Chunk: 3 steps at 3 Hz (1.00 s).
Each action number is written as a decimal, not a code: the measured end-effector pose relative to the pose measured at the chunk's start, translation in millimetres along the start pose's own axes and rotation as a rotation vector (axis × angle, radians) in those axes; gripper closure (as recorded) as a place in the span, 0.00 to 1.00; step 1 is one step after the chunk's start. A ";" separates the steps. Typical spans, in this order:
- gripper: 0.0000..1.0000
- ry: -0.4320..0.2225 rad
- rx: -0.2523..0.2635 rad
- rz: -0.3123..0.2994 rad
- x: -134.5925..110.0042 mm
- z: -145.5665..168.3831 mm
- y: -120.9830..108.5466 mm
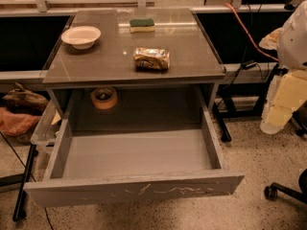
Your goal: Place orange can into top drawer
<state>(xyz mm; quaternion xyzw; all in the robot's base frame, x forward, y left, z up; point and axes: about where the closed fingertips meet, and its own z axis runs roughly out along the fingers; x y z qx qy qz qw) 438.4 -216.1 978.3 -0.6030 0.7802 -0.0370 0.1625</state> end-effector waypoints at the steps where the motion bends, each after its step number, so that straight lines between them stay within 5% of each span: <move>1: 0.00 0.000 0.000 0.000 -0.1 0.1 -0.1; 2: 0.00 -0.037 -0.008 -0.059 -17.3 24.0 -18.4; 3: 0.00 -0.107 -0.006 -0.153 -48.3 61.3 -60.3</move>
Offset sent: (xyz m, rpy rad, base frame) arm 0.0664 0.0340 -0.0384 0.0452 -0.0079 0.1608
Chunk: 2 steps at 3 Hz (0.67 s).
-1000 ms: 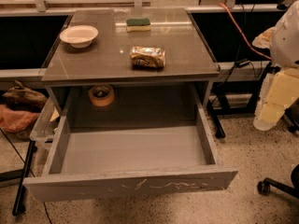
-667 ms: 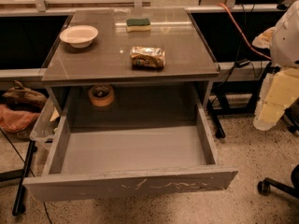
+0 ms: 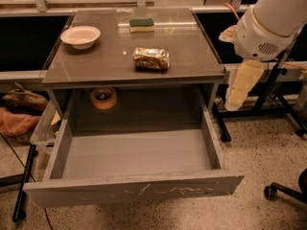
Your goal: Place orange can into top drawer
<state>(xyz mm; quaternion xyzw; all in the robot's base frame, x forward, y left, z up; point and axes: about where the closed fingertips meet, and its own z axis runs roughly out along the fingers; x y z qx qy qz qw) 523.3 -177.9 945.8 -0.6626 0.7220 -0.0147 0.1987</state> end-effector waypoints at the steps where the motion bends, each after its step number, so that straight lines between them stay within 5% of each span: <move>1: 0.00 0.000 0.001 0.000 -0.2 -0.2 0.0; 2: 0.00 -0.006 0.020 -0.032 -6.3 3.8 -11.2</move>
Offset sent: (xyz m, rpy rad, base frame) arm 0.0274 0.0104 0.0024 -0.0116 -0.0567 0.0541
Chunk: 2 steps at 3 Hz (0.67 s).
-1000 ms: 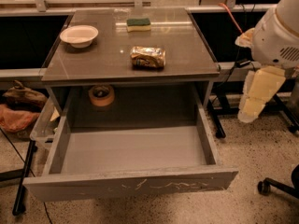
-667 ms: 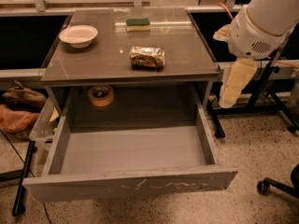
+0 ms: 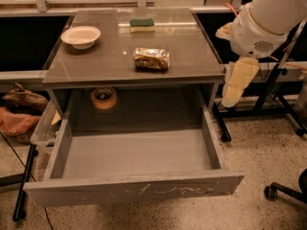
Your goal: Place orange can into top drawer
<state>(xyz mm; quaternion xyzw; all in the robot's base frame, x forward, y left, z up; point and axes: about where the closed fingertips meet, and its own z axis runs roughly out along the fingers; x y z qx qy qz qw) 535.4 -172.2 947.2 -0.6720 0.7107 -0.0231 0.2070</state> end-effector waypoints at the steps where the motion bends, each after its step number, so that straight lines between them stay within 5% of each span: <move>1: 0.00 -0.080 0.053 -0.038 -15.1 3.5 -44.9; 2: 0.00 -0.080 0.053 -0.039 -15.1 3.5 -45.0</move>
Offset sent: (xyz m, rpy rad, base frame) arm 0.0334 0.0101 0.0033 0.0454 -0.0379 0.0429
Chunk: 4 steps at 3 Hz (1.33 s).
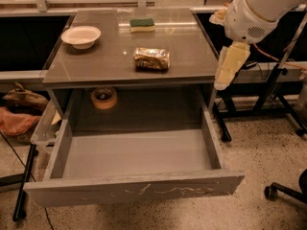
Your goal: Place orange can into top drawer
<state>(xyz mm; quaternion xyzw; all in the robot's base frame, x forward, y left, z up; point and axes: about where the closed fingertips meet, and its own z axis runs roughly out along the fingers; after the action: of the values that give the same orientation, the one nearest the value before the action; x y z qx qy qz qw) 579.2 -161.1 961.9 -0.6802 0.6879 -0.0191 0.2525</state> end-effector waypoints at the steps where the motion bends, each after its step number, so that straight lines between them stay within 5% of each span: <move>1: 0.00 -0.015 0.039 -0.035 -7.9 4.4 -22.9; 2: 0.00 -0.063 0.050 -0.128 -34.0 25.8 -60.7; 3: 0.00 -0.172 0.068 -0.148 -56.6 50.2 -108.2; 4: 0.00 -0.172 0.066 -0.148 -56.7 51.0 -108.0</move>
Offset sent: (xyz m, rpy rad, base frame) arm 0.1279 0.0777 0.0358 0.0413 -0.1906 0.2548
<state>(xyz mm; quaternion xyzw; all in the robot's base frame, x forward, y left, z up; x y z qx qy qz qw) 695.3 -99.2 975.6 -0.7195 0.6106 -0.0021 0.3308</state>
